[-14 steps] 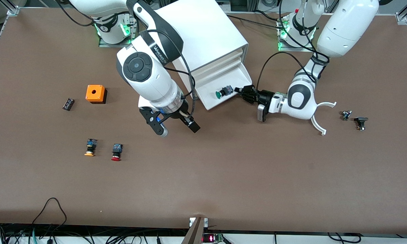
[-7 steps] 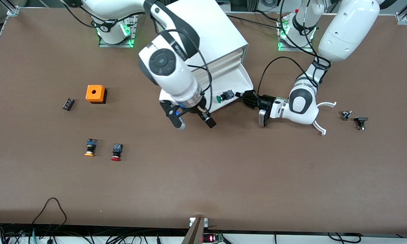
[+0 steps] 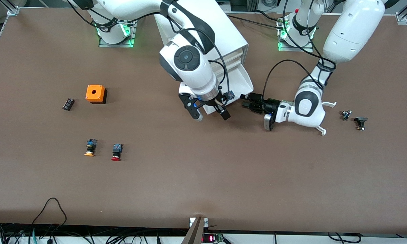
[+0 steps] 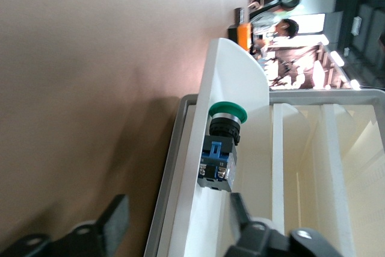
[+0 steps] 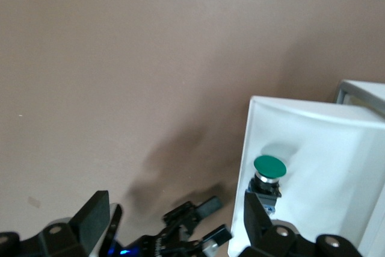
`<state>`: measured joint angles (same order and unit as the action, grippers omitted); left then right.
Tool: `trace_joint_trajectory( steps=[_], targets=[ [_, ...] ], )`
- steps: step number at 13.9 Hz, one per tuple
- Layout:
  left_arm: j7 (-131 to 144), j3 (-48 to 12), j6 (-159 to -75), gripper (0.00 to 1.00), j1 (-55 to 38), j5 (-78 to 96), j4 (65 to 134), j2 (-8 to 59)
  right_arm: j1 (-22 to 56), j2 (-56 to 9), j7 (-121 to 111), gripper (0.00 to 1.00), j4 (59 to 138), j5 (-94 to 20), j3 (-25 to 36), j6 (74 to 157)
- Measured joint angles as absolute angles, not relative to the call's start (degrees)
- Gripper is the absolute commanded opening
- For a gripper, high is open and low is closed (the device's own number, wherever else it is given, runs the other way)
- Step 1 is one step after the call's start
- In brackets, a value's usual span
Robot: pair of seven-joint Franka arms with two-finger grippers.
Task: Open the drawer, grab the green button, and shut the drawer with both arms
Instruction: 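Grasp the green button with the right gripper while the left gripper withdraws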
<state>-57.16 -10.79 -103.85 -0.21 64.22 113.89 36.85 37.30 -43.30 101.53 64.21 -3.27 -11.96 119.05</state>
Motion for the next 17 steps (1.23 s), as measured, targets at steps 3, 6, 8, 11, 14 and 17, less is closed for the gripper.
trace_joint_trajectory(
  steps=[3, 6, 8, 11, 14, 17],
  targets=[
    [-41.58, -10.72, -97.76, 1.00, 1.73, 52.48, 106.29, 34.16, 39.55, -45.03, 103.52, 0.99, 64.21, -3.25, -11.96, 119.07],
    [-28.92, -10.61, -90.05, 1.00, 3.18, 39.16, 97.28, 31.65, 41.69, -46.51, 103.69, 0.99, 64.54, -2.35, -11.94, 118.93],
    [-23.16, -10.55, -85.11, 1.00, 3.58, 30.92, 91.50, 31.08, 43.06, -47.04, 103.81, 0.99, 65.47, -1.33, -11.93, 118.78],
    [-16.13, -10.52, -76.78, 1.00, 3.93, 20.45, 82.28, 30.69, 44.30, -47.27, 104.20, 0.99, 67.52, -0.74, -11.93, 118.80],
    [-10.24, -10.43, -70.58, 1.00, 5.17, 11.81, 74.98, 28.26, 44.41, -47.81, 104.30, 0.98, 68.16, -0.70, -11.85, 118.81],
    [-8.11, -10.46, -70.10, 1.00, 5.32, 3.04, 71.61, 23.47, 45.08, -49.21, 104.82, 0.96, 68.33, -0.69, -11.85, 119.01]
  ],
)
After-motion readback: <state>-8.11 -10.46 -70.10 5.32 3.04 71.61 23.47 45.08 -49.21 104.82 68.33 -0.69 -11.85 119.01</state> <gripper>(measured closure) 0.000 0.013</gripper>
